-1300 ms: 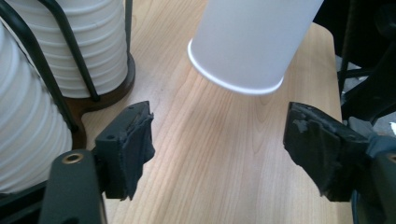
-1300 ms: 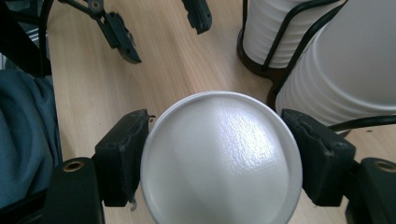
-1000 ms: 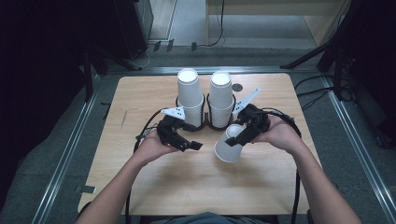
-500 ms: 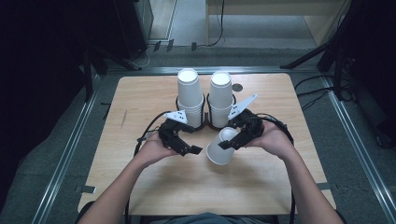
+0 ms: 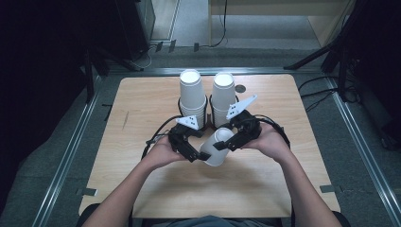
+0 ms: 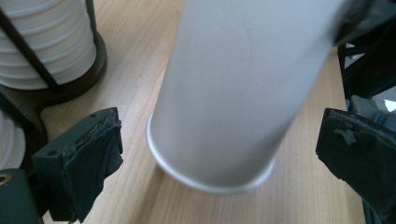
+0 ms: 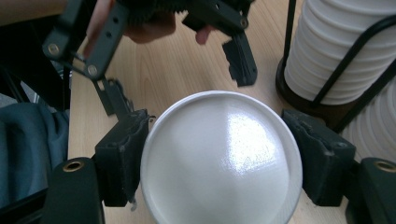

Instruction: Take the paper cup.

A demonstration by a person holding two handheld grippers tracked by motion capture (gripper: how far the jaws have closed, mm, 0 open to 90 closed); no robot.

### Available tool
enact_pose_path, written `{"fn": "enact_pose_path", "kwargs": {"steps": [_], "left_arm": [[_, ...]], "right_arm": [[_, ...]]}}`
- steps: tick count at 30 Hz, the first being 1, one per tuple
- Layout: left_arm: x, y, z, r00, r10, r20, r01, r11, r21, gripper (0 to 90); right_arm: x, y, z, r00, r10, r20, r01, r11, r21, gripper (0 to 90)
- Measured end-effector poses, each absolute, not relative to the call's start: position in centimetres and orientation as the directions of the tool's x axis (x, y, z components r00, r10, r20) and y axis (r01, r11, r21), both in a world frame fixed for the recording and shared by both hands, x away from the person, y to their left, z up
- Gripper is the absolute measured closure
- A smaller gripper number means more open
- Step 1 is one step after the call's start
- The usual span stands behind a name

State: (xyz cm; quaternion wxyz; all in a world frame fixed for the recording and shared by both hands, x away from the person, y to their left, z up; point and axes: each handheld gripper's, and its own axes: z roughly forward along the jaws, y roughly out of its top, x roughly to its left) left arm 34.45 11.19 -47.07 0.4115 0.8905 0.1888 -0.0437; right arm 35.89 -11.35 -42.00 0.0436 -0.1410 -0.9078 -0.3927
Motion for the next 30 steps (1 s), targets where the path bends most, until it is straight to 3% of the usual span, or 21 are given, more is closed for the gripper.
{"fn": "enact_pose_path", "kwargs": {"steps": [14,16,21,26,30], "left_arm": [[34.0,10.0,-47.3,0.935,0.296,-0.193,0.339,-0.595,0.729,0.0],[33.9,10.3,-47.1,0.943,0.278,-0.182,0.317,-0.588,0.744,8.5],[33.5,10.3,-46.6,0.952,0.266,-0.149,0.285,-0.605,0.743,14.5],[33.5,10.8,-46.1,0.957,0.247,-0.149,0.275,-0.62,0.735,16.3],[33.6,11.7,-45.7,0.957,0.246,-0.154,0.279,-0.631,0.724,16.3]], "right_arm": [[35.7,-11.1,-41.1,-0.952,0.206,0.226,0.304,0.583,0.753,26.5],[35.9,-11.2,-41.1,-0.95,0.202,0.237,0.311,0.566,0.764,26.6],[36.1,-11.5,-41.2,-0.941,0.195,0.276,0.338,0.547,0.766,25.9],[36.2,-11.7,-41.4,-0.938,0.173,0.3,0.345,0.549,0.762,20.0],[35.9,-11.7,-41.5,-0.95,0.17,0.26,0.31,0.581,0.752,20.0]]}}
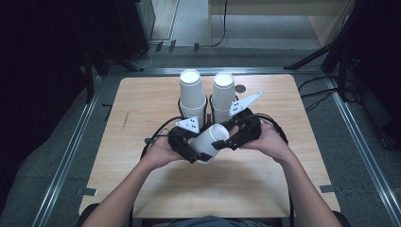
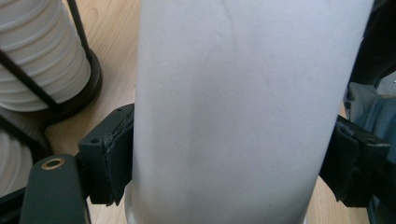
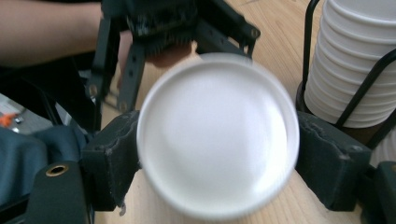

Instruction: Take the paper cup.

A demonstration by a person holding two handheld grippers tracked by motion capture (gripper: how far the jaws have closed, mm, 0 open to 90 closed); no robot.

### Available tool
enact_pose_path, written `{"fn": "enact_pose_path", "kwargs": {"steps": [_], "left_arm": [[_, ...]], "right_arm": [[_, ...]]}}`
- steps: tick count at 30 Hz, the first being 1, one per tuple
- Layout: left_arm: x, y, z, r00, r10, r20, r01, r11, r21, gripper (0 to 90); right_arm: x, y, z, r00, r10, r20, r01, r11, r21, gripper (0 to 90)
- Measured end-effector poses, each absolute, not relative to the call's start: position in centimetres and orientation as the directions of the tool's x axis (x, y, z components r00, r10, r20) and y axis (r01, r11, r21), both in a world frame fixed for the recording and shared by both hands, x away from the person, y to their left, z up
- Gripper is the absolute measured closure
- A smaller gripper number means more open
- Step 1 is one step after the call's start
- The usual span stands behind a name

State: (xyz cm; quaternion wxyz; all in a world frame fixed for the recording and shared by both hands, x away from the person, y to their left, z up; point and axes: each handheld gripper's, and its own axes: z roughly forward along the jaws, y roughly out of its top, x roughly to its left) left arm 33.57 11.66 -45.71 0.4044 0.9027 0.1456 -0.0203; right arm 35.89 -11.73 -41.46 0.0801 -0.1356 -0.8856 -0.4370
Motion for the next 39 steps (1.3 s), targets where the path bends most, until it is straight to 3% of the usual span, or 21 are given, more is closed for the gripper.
{"fn": "enact_pose_path", "kwargs": {"steps": [15,39], "left_arm": [[34.0,13.7,-45.0,0.949,0.256,-0.185,0.313,-0.684,0.658,16.2],[35.2,12.7,-45.4,0.966,0.229,-0.119,0.256,-0.804,0.537,16.2]], "right_arm": [[34.9,-12.0,-43.4,-0.969,0.16,0.186,0.244,0.693,0.678,19.7],[33.9,-13.2,-46.3,-0.97,0.184,0.156,0.241,0.757,0.607,21.4]]}}
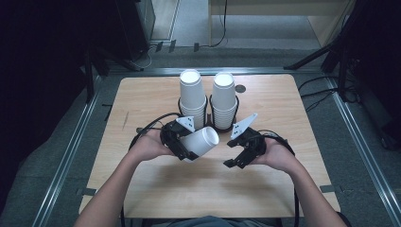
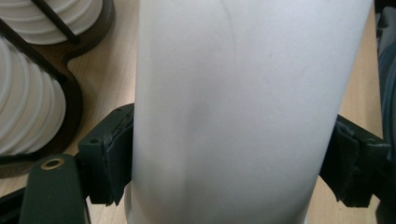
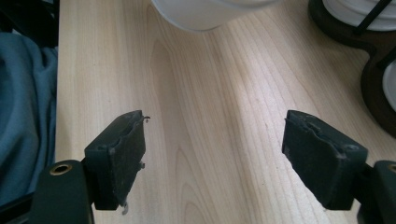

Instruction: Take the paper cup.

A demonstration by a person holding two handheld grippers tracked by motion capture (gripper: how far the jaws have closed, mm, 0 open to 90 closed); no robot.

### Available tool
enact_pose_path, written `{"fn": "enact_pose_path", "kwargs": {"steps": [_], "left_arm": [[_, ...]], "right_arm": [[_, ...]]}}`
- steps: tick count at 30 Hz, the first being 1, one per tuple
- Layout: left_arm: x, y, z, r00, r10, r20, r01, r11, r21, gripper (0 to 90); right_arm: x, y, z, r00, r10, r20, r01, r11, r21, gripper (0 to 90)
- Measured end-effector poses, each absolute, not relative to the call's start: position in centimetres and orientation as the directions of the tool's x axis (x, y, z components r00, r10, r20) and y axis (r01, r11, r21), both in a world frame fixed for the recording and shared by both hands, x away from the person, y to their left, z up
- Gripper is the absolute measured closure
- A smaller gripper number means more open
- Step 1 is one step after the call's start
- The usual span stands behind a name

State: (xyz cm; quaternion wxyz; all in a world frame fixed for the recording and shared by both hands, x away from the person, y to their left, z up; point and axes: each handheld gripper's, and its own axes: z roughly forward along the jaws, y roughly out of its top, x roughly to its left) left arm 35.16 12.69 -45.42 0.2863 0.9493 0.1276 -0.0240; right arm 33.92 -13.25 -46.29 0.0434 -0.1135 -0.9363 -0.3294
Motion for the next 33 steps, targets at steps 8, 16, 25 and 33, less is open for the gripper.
{"fn": "enact_pose_path", "kwargs": {"steps": [8,16,25,33], "left_arm": [[35.2,11.4,-46.6,0.975,0.195,-0.105,0.221,-0.855,0.47,16.2],[34.8,10.1,-47.4,0.979,0.172,-0.109,0.202,-0.882,0.426,16.1],[34.2,8.8,-47.7,0.985,0.133,-0.114,0.168,-0.901,0.4,16.1],[33.9,8.3,-47.5,0.987,0.113,-0.117,0.152,-0.899,0.411,15.8]], "right_arm": [[34.1,-13.0,-46.4,-0.975,0.169,0.144,0.222,0.755,0.617,21.4],[34.2,-12.6,-46.3,-0.98,0.154,0.13,0.201,0.757,0.622,21.3],[34.2,-11.4,-46.0,-0.985,0.122,0.124,0.173,0.765,0.62,20.0],[34.1,-9.6,-46.2,-0.989,0.092,0.115,0.143,0.785,0.602,17.5]]}}
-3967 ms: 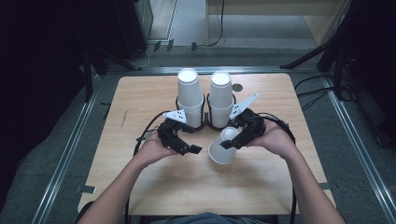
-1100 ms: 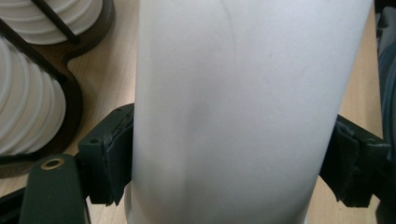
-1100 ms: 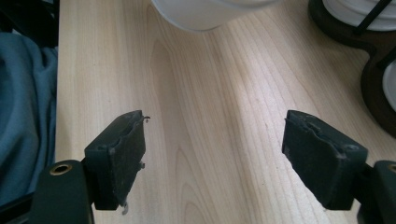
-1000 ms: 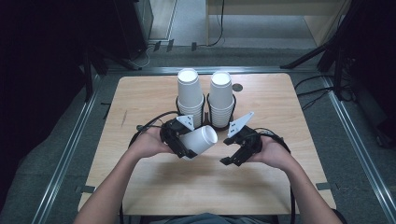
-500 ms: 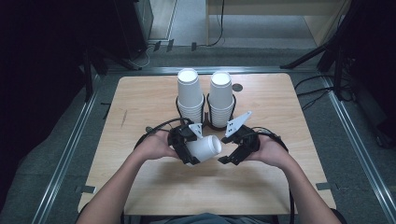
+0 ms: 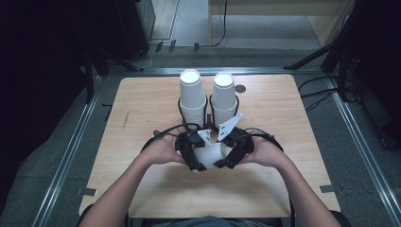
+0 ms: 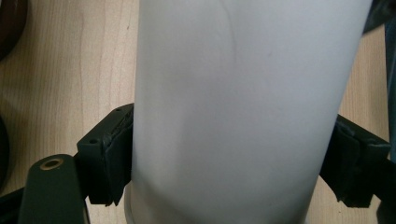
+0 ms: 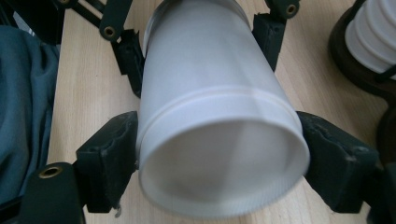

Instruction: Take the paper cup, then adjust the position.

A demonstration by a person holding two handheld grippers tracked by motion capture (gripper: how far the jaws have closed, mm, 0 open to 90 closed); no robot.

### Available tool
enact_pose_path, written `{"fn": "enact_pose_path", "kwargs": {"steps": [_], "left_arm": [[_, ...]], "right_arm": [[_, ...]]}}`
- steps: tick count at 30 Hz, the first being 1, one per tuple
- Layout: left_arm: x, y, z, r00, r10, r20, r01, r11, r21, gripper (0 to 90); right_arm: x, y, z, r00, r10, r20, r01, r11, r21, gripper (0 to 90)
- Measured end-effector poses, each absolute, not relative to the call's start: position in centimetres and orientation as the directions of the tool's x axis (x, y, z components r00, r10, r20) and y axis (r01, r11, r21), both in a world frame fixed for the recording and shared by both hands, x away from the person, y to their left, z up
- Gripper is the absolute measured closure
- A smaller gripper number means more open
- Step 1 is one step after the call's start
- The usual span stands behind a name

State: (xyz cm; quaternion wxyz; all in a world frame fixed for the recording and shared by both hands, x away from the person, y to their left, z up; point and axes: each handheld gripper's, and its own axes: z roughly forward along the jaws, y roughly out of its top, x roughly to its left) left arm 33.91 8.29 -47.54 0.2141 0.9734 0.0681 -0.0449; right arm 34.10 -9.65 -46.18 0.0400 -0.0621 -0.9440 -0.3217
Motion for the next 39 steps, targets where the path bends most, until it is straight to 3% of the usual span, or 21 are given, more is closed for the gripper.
{"fn": "enact_pose_path", "kwargs": {"steps": [3,10,13,22,34,39], "left_arm": [[33.9,8.2,-47.6,0.987,0.113,-0.114,0.15,-0.901,0.406,15.3],[34.0,8.9,-47.3,0.983,0.131,-0.125,0.175,-0.869,0.463,12.2],[34.4,9.3,-47.4,0.976,0.169,-0.14,0.216,-0.846,0.488,0.0],[34.5,10.5,-46.5,0.973,0.194,-0.126,0.231,-0.775,0.589,0.0],[34.6,12.5,-46.4,0.959,0.222,-0.176,0.279,-0.634,0.721,0.0],[34.5,12.6,-46.8,0.956,0.223,-0.191,0.29,-0.62,0.729,0.0]], "right_arm": [[34.1,-9.3,-46.4,-0.99,0.073,0.122,0.131,0.801,0.584,22.6],[34.0,-9.6,-45.9,-0.99,0.075,0.122,0.133,0.788,0.601,23.7],[34.2,-10.1,-45.6,-0.99,0.081,0.114,0.135,0.772,0.621,23.6],[34.5,-11.4,-45.4,-0.988,0.11,0.108,0.154,0.748,0.646,23.5],[34.5,-12.4,-44.9,-0.985,0.126,0.12,0.174,0.713,0.679,23.4],[34.5,-12.8,-44.5,-0.984,0.128,0.121,0.176,0.689,0.703,23.4]]}}
